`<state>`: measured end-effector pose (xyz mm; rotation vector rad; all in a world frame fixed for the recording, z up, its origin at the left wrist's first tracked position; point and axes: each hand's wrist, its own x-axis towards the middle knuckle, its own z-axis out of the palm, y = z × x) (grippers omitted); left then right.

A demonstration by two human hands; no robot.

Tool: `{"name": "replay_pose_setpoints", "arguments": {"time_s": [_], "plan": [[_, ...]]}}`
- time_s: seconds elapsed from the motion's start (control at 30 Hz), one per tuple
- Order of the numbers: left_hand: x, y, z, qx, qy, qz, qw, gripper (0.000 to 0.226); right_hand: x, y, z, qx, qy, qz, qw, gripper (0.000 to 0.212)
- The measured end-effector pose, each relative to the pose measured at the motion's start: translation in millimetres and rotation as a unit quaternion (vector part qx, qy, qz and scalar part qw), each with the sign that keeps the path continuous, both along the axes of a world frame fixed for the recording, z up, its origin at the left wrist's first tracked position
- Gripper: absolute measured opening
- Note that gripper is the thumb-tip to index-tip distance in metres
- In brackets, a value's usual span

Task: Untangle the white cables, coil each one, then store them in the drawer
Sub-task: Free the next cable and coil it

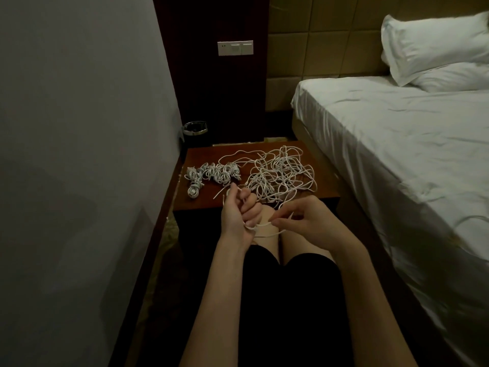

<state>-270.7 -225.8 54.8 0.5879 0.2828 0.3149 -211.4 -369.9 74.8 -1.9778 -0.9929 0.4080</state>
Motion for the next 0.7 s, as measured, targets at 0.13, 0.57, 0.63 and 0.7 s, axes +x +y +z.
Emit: {"name": "replay_pose_setpoints", "arguments": {"time_s": [0.13,0.57,0.63,0.7], "plan": [[1,-5,-1,0.055,0.024,-0.014,0.998,0.045,-9,11,1,-0.021,-0.08,0.025,0.996,0.008],[-4,5,8,0.187,0.06,-0.043,0.98,0.045,0,-10,11,0.057,0.003,0.036,0.998,0.006],[-3,-1,6,0.221,0.082,-0.075,0.969,0.047,-8,-3,16,0.057,0.004,0.052,0.997,0.01],[-4,-5,7,0.23,0.091,-0.102,0.963,0.048,-13,6,16,0.069,-0.008,0.049,0.996,0.009]]}}
